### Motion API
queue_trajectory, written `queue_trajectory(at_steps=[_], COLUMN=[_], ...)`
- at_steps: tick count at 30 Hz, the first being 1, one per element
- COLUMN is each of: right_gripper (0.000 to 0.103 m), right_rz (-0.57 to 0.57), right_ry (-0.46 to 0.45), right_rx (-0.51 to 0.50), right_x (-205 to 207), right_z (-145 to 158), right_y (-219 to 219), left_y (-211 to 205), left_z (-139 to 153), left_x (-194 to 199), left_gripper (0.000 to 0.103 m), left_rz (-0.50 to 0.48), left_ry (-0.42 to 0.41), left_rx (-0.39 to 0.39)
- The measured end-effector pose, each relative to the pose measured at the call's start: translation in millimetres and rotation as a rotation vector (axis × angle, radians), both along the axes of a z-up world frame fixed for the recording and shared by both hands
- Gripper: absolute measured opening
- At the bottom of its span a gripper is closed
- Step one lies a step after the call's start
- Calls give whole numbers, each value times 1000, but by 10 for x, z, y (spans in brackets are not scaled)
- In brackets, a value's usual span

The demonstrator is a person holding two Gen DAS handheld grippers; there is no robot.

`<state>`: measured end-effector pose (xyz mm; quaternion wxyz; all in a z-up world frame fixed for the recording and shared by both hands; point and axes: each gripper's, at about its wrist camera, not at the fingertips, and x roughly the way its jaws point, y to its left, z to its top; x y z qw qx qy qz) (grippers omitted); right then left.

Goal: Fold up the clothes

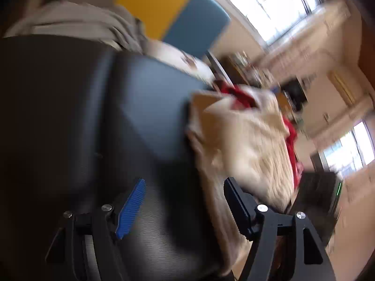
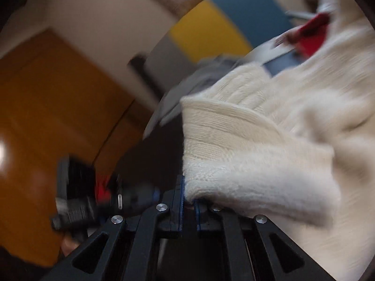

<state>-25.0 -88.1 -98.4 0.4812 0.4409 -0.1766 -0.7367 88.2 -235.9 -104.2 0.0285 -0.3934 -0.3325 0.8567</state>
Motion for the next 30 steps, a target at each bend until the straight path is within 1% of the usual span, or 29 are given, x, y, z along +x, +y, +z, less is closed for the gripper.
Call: queue_trajectory(at_steps=[2,4,5,7,8,9,11,12,15,18,19,21,24,26,27,28,30], right_gripper=[10,21,24,44,50,57,58,58,61,61,62,65,71,73,80,89,94], right_rz=[57,110,129,152,153,140,95,61,-50,-156,-188,-245,-283,-285,-275,-265,-245], right_ry=[-7,-18,-23,-22,-22,-14,5,10,6,16,22,27,1,-12,-5,1,14], right_rx=[58,119,133,146,149,159,190,205,242,284,299,322,361,383,374,365,348], right_x=[178,296,308,333,328,321,465,460,360,220,172,63,-47,-52,-41,-30,-7], right_z=[-146,-254,-251,-204,-161,-114,-211,-221,-221,-223,-230,-251,-384,-479,-486,-493,-508], right_y=[-348,-649,-709,-735,-704,-641,-187,-45,301,618,721,887,1007,1031,980,928,826], left_y=[-193,-346,-387,-409,-392,-358,-274,-232,-97,104,176,267,392,488,525,563,612], left_z=[49,66,55,13,-11,-11,9,18,103,129,78,-47,-330,-507,-564,-620,-654], left_x=[116,214,236,225,187,119,-45,-127,-387,-783,-948,-1190,-1473,-1548,-1535,-1522,-1472], left_gripper=[71,71,71,71,71,71,71,71,71,72,72,71,71,71,69,69,68], left_rz=[52,90,99,98,88,72,32,12,-64,-143,-152,-175,-212,-236,-245,-253,-258], left_ry=[4,-1,-7,-25,-39,-41,-32,-27,3,19,8,-19,-89,-139,-148,-157,-181], left_rx=[-2,-9,-12,-27,-41,-52,-72,-82,-112,-136,-158,-166,-193,-262,-307,-352,-461])
